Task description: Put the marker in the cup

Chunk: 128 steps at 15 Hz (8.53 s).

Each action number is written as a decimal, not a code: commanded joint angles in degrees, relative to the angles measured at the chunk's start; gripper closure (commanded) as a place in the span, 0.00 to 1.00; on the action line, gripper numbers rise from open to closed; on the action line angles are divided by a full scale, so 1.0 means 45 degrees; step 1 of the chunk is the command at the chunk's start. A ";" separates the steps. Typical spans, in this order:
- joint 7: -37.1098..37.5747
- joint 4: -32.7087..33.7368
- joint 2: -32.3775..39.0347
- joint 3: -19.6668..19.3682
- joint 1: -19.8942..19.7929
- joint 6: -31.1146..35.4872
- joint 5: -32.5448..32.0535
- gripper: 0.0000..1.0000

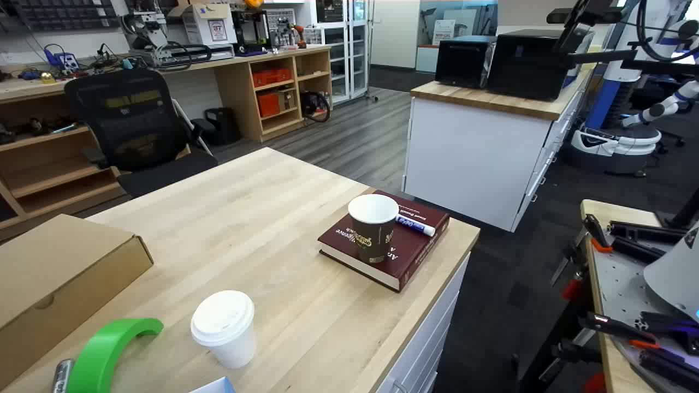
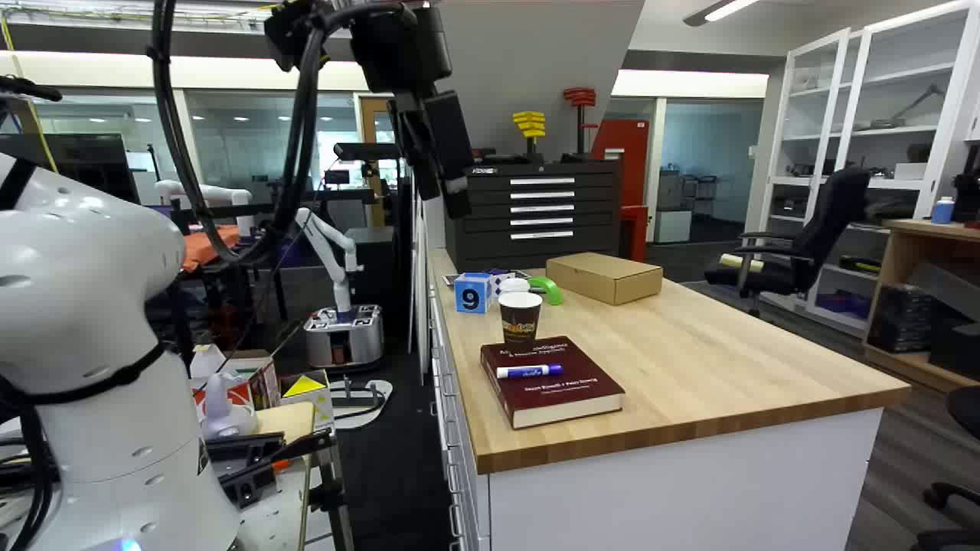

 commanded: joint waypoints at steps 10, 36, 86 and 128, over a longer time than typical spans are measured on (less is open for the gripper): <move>-0.0053 0.0034 0.0028 0.0065 -0.0079 -0.0035 0.0070 0.00; 0.4511 0.0949 0.3686 0.2797 0.0007 0.2315 0.0862 0.00; 0.8705 0.3278 1.3841 0.4184 0.2130 0.7192 0.0178 0.00; 0.7539 0.3192 1.1665 0.3671 0.1981 0.6659 -0.1170 0.95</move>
